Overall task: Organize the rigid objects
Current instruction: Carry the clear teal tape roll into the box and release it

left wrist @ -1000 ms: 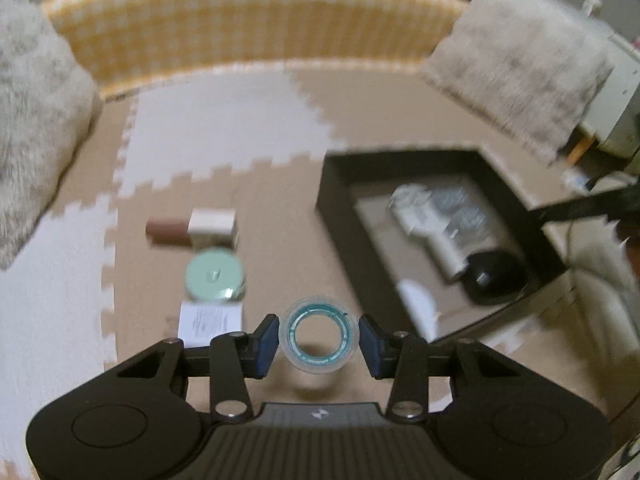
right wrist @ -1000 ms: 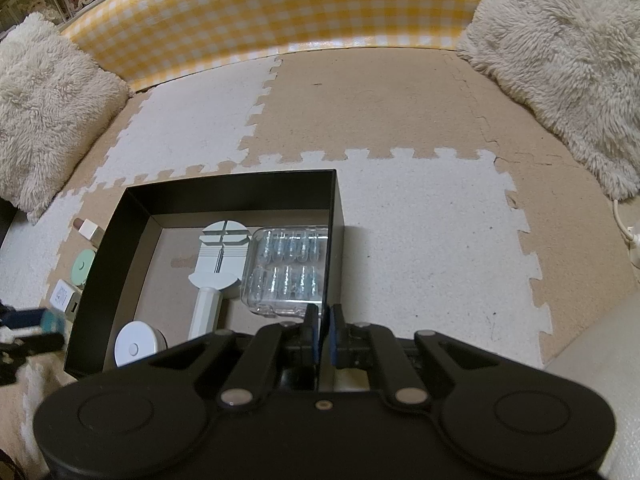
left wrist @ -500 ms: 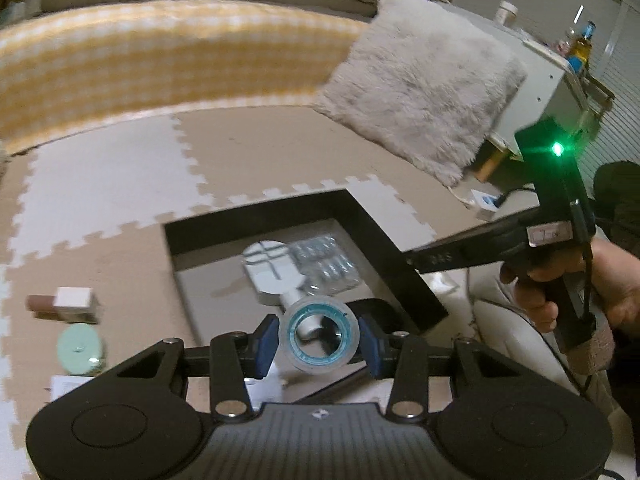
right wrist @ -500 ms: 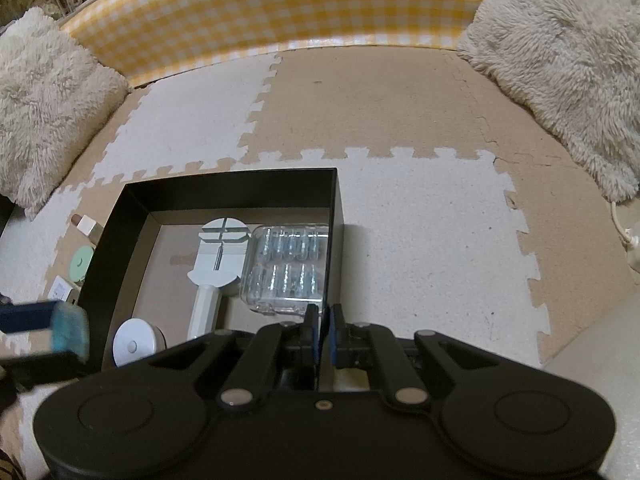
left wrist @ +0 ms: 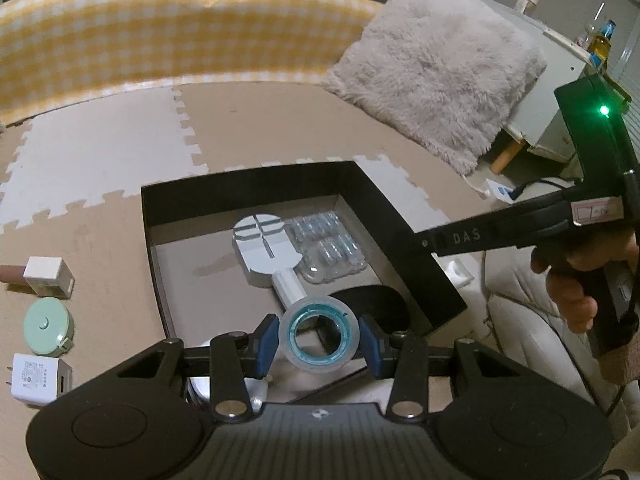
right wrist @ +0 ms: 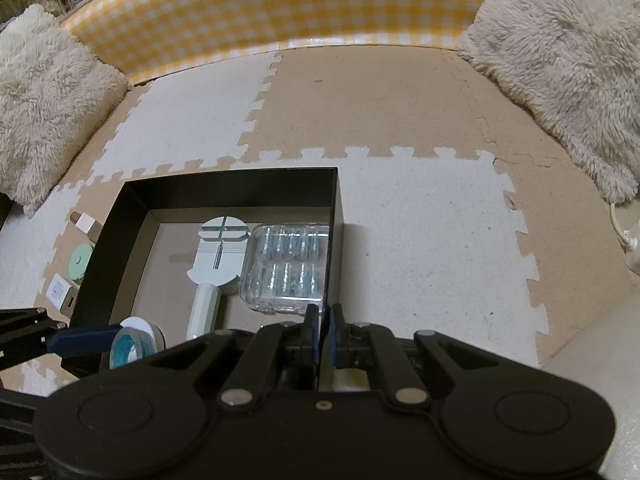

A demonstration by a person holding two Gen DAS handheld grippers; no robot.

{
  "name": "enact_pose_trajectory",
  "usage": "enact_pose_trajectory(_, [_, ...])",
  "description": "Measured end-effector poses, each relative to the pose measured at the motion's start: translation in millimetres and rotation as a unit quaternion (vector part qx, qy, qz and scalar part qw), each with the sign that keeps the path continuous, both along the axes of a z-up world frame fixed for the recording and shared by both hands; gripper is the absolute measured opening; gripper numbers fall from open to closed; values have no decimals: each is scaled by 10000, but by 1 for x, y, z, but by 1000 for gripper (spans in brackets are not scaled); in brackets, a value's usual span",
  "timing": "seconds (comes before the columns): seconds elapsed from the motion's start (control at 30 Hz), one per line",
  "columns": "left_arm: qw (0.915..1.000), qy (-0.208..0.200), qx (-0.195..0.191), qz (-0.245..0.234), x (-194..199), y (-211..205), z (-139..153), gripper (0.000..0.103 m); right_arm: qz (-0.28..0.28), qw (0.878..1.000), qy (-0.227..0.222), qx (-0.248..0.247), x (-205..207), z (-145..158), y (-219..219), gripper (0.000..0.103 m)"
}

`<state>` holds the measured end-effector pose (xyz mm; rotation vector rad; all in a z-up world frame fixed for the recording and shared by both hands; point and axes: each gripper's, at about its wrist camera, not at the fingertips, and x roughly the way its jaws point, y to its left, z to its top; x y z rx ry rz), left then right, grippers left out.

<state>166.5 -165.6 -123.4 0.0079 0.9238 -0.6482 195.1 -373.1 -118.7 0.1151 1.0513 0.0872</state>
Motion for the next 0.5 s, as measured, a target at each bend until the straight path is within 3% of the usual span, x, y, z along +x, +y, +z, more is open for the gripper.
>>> enact_pose_trajectory(0.2, [9999, 128, 15, -55, -1, -1, -2, 55, -2, 10000, 1, 7, 0, 0, 0, 6])
enact_pose_trajectory(0.37, [9996, 268, -120, -12, -3, 4, 2, 72, -3, 10000, 5, 8, 0, 0, 0, 6])
enact_pose_trajectory(0.5, [9995, 267, -138, -54, -7, 2, 8, 78, -2, 10000, 4, 9, 0, 0, 0, 6])
